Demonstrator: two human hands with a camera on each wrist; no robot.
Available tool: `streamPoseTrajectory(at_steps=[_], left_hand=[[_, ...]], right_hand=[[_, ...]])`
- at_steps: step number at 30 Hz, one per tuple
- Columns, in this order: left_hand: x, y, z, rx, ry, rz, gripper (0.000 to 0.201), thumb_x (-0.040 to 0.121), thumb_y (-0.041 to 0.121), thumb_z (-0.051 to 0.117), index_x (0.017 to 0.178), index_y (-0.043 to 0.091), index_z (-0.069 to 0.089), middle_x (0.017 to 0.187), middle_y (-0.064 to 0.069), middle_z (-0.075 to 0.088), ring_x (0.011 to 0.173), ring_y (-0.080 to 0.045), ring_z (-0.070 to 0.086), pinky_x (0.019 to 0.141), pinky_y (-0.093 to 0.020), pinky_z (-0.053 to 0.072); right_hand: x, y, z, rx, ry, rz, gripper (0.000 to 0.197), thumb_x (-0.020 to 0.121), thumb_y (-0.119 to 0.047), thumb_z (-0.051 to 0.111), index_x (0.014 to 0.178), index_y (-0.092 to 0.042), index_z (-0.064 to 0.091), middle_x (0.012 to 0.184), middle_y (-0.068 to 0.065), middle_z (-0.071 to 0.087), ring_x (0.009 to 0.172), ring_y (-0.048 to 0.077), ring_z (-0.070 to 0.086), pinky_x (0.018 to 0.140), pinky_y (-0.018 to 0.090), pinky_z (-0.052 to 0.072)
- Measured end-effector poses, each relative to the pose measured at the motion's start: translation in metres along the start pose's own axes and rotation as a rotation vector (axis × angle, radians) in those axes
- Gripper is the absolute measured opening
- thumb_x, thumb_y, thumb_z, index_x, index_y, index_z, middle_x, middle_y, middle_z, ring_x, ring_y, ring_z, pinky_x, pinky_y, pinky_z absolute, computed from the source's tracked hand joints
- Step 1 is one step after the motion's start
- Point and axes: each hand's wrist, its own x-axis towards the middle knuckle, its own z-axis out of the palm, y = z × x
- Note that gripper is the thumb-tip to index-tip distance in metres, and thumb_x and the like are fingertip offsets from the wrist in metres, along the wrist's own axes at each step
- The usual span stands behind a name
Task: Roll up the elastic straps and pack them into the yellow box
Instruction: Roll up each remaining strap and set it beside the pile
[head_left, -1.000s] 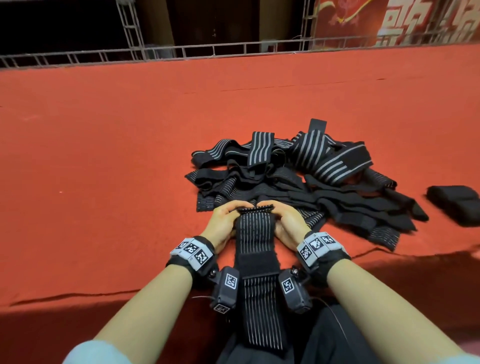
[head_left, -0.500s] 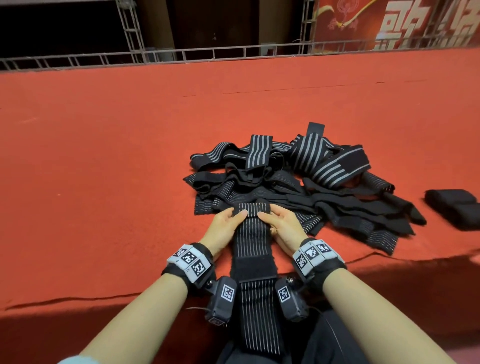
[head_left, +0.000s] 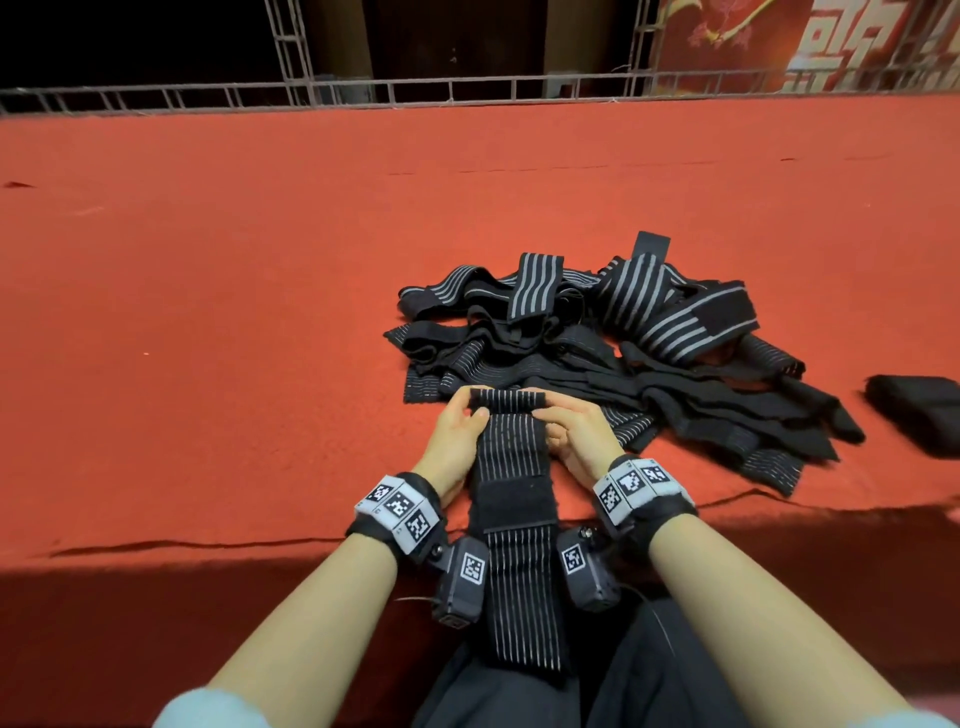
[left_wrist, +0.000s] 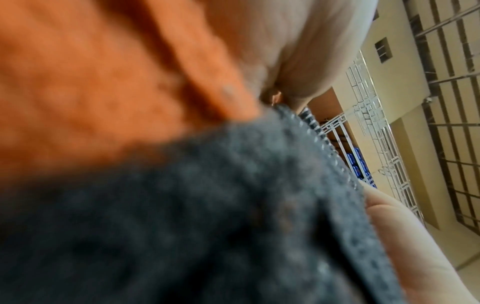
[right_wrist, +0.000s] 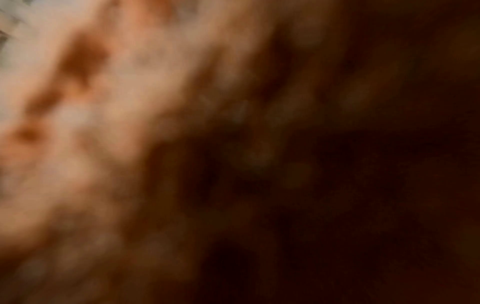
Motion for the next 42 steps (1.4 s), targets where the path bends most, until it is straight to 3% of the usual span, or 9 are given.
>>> streamPoseTrajectory(at_steps=[5, 8, 11, 18, 22, 26, 31, 36, 42], left_hand=[[-0.004, 0.0, -0.002, -0.001, 0.064, 0.044, 0.037, 0.09, -0.013, 0.036, 0.09, 0.015, 0.061, 0.094, -0.002, 0.062, 0.083, -0.017, 0.058, 0.075, -0.033, 0.05], [-0.006, 0.0, -0.001, -0.001, 0.058, 0.058, 0.041, 0.088, -0.015, 0.034, 0.088, 0.015, 0.061, 0.095, -0.002, 0.063, 0.084, -0.018, 0.06, 0.076, -0.035, 0.051], [-0.009, 0.0, -0.001, 0.026, 0.032, 0.058, 0.043, 0.088, -0.014, 0.032, 0.088, 0.017, 0.061, 0.097, -0.003, 0.064, 0.084, -0.016, 0.062, 0.076, -0.036, 0.053], [-0.01, -0.006, -0.004, -0.081, 0.018, 0.011, 0.024, 0.099, 0.022, 0.043, 0.117, 0.021, 0.06, 0.102, -0.004, 0.07, 0.086, -0.014, 0.066, 0.067, -0.023, 0.051], [-0.015, -0.008, -0.002, 0.026, -0.013, 0.112, 0.017, 0.095, 0.018, 0.058, 0.111, 0.011, 0.062, 0.107, -0.005, 0.072, 0.101, -0.018, 0.068, 0.086, -0.029, 0.055], [-0.013, -0.01, -0.004, 0.045, -0.025, 0.109, 0.017, 0.099, 0.014, 0.051, 0.111, 0.01, 0.062, 0.108, -0.007, 0.072, 0.102, -0.02, 0.068, 0.091, -0.035, 0.053], [-0.015, -0.009, -0.003, 0.042, -0.034, 0.094, 0.022, 0.101, 0.017, 0.046, 0.11, 0.007, 0.063, 0.105, -0.013, 0.072, 0.098, -0.028, 0.069, 0.088, -0.04, 0.054], [-0.015, -0.009, -0.002, 0.055, -0.036, 0.089, 0.02, 0.1, 0.02, 0.048, 0.107, 0.01, 0.065, 0.101, -0.01, 0.073, 0.094, -0.024, 0.07, 0.085, -0.038, 0.055], [-0.017, -0.006, 0.001, 0.093, -0.057, 0.101, 0.021, 0.097, 0.001, 0.047, 0.107, 0.013, 0.061, 0.094, -0.006, 0.07, 0.081, -0.01, 0.068, 0.071, -0.021, 0.052]], right_hand=[[-0.002, -0.006, 0.009, 0.001, 0.019, 0.056, 0.021, 0.078, -0.017, 0.06, 0.092, -0.006, 0.071, 0.08, 0.006, 0.062, 0.066, 0.015, 0.053, 0.061, 0.025, 0.046], [-0.007, 0.0, 0.009, -0.119, 0.049, 0.018, 0.015, 0.09, -0.023, 0.062, 0.101, -0.014, 0.068, 0.08, 0.002, 0.066, 0.068, 0.015, 0.058, 0.063, 0.026, 0.047], [-0.015, 0.013, 0.003, -0.139, 0.016, -0.013, 0.017, 0.096, -0.021, 0.057, 0.088, -0.011, 0.069, 0.065, 0.001, 0.058, 0.06, 0.014, 0.05, 0.061, 0.027, 0.041], [-0.023, 0.016, 0.0, -0.062, 0.03, -0.104, 0.024, 0.097, -0.01, 0.053, 0.117, 0.0, 0.059, 0.113, 0.02, 0.068, 0.1, 0.029, 0.067, 0.089, 0.04, 0.053], [-0.025, 0.015, 0.002, -0.062, 0.034, -0.103, 0.025, 0.096, -0.008, 0.054, 0.119, 0.001, 0.058, 0.111, 0.018, 0.069, 0.101, 0.027, 0.067, 0.088, 0.037, 0.055], [-0.028, 0.013, 0.004, -0.076, 0.014, -0.104, 0.022, 0.096, -0.009, 0.054, 0.115, -0.002, 0.061, 0.109, 0.014, 0.071, 0.099, 0.023, 0.069, 0.083, 0.031, 0.056], [-0.03, 0.01, 0.006, -0.112, 0.026, -0.083, 0.026, 0.099, -0.018, 0.049, 0.112, -0.003, 0.065, 0.109, 0.017, 0.07, 0.094, 0.026, 0.066, 0.082, 0.036, 0.052], [-0.031, 0.008, 0.004, -0.072, 0.008, -0.09, 0.022, 0.097, -0.003, 0.048, 0.113, -0.006, 0.063, 0.107, 0.009, 0.07, 0.093, 0.017, 0.068, 0.072, 0.024, 0.055], [-0.033, 0.005, 0.0, -0.054, 0.068, -0.055, 0.03, 0.092, 0.006, 0.043, 0.098, -0.011, 0.068, 0.087, 0.006, 0.069, 0.073, 0.016, 0.065, 0.066, 0.027, 0.052]])
